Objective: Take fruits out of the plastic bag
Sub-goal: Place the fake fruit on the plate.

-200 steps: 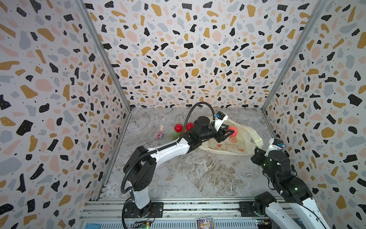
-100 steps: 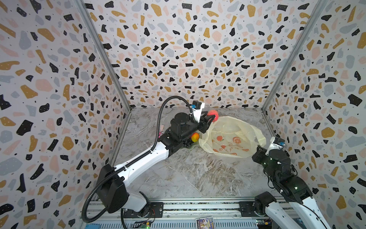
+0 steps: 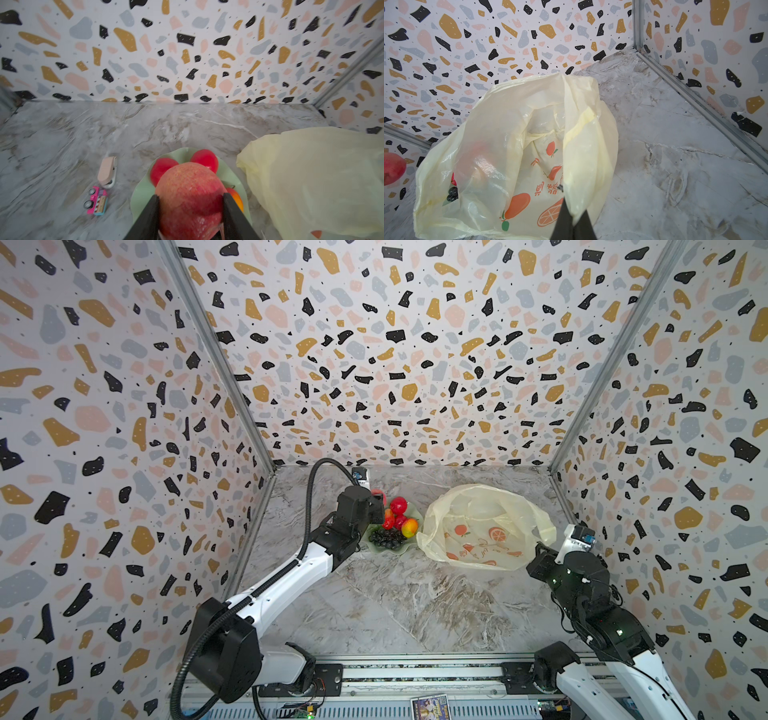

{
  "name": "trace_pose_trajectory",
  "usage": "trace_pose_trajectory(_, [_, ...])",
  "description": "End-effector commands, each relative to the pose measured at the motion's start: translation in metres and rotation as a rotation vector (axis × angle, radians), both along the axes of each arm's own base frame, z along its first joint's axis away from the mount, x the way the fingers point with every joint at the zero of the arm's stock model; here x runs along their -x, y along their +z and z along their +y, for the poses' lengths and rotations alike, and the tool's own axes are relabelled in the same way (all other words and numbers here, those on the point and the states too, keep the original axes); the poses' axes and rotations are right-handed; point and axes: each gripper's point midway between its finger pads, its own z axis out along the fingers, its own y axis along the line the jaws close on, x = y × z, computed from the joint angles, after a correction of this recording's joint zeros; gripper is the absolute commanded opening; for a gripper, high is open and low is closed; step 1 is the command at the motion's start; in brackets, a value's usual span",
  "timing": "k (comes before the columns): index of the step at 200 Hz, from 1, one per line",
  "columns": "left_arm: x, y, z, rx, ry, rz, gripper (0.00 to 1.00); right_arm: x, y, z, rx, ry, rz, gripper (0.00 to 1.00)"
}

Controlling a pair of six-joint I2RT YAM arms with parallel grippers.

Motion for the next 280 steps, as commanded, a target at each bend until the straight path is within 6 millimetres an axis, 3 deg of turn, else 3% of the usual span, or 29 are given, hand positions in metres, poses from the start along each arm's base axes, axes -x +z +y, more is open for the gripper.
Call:
trace_pose_trajectory(1, [-0.002, -0.025, 0.015, -0.037, 0.068, 0.063, 0.16, -0.002, 0.007, 0.002, -0.005, 0.011, -0.021, 0.00])
trace_pose_trajectory(60, [-0.009, -0.078, 0.026, -0.084, 0.109, 0.172, 0.18, 0.001, 0.010, 0.002, -0.012, 0.017, -0.024, 0.00])
trace_pose_trajectory(137, [-0.022, -0.108, 0.026, -0.102, 0.120, 0.220, 0.31, 0.005, 0.008, 0.004, -0.025, 0.030, -0.012, 0.00])
trace_pose_trajectory(163, [-0.023, -0.116, 0.026, -0.106, 0.119, 0.238, 0.43, 0.006, 0.006, 0.003, -0.026, 0.028, -0.005, 0.00])
trace_pose_trajectory(199, [-0.024, -0.113, 0.024, -0.093, 0.117, 0.229, 0.59, 0.008, 0.003, 0.003, -0.032, 0.028, 0.002, 0.00])
trace_pose_trajectory(240, [-0.025, -0.104, 0.024, -0.094, 0.113, 0.218, 0.71, 0.007, 0.003, 0.001, -0.021, 0.017, -0.001, 0.00])
trace_pose_trajectory(280, [-0.024, -0.078, 0.027, -0.070, 0.129, 0.166, 0.76, 0.002, 0.002, -0.008, 0.042, -0.022, 0.000, 0.00])
